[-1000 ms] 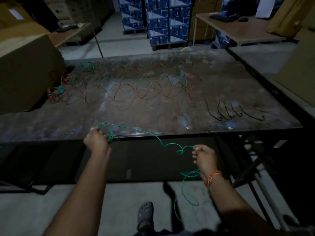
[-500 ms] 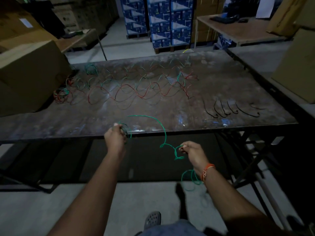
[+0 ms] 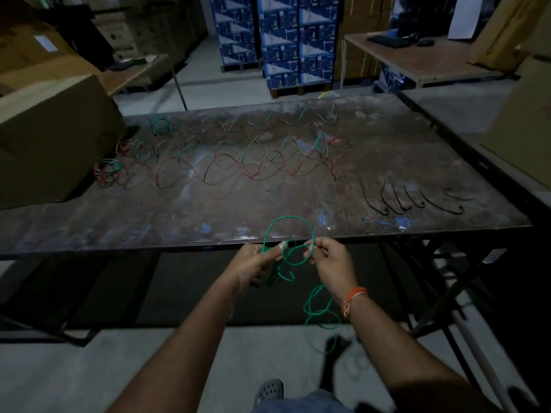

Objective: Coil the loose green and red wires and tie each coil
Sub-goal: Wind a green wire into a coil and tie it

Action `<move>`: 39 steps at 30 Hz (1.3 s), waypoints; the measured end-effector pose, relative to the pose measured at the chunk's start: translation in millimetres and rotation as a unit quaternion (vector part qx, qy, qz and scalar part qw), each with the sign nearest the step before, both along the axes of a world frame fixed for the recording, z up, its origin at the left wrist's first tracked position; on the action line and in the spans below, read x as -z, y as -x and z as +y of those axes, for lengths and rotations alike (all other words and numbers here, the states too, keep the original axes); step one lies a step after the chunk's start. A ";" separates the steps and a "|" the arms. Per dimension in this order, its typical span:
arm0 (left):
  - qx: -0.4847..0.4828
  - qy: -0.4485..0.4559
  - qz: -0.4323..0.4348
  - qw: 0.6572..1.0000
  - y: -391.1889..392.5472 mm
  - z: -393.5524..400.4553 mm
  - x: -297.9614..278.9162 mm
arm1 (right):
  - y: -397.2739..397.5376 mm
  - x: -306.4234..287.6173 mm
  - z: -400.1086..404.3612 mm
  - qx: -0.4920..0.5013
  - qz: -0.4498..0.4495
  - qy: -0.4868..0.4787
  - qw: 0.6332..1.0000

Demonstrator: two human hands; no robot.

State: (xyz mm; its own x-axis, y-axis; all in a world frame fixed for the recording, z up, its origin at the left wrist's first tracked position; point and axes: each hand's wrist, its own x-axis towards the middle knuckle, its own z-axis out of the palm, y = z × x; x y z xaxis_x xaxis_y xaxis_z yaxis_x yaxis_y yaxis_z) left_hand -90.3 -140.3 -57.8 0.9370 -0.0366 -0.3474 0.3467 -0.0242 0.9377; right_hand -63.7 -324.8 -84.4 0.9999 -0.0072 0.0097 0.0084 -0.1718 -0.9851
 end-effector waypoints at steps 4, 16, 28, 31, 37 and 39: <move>0.038 -0.019 -0.029 0.999 -1.2 -7.4 -3.0 | 0.7 -4.1 8.2 0.039 -0.079 0.105 0.990; -0.009 0.118 -0.047 0.992 -3.8 -3.5 -12.8 | -12.9 -19.3 8.1 -0.093 -0.001 0.339 0.936; -0.033 0.059 -0.061 0.996 -4.2 7.9 -29.5 | -11.8 -13.5 -0.4 -0.298 0.116 -0.082 0.944; -0.071 0.076 -0.078 0.992 -2.9 21.2 -40.5 | -12.3 6.9 -9.3 -0.316 0.109 0.066 0.940; 0.003 -0.045 -0.084 0.995 18.0 17.3 -57.4 | -7.1 4.7 23.1 0.051 -0.021 0.295 0.954; 0.009 -0.085 -0.105 0.991 23.6 14.4 -61.6 | 9.4 4.8 41.8 -0.197 0.047 0.269 0.942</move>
State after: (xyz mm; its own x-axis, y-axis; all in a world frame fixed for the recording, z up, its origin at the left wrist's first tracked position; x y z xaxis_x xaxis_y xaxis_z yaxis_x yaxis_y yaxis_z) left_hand -113.9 -125.9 3.8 0.9891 -0.0107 -0.1469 0.1422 -0.1922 0.9710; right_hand -73.1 -283.0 -89.2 0.9209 0.3449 -0.1817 0.0934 -0.6477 -0.7562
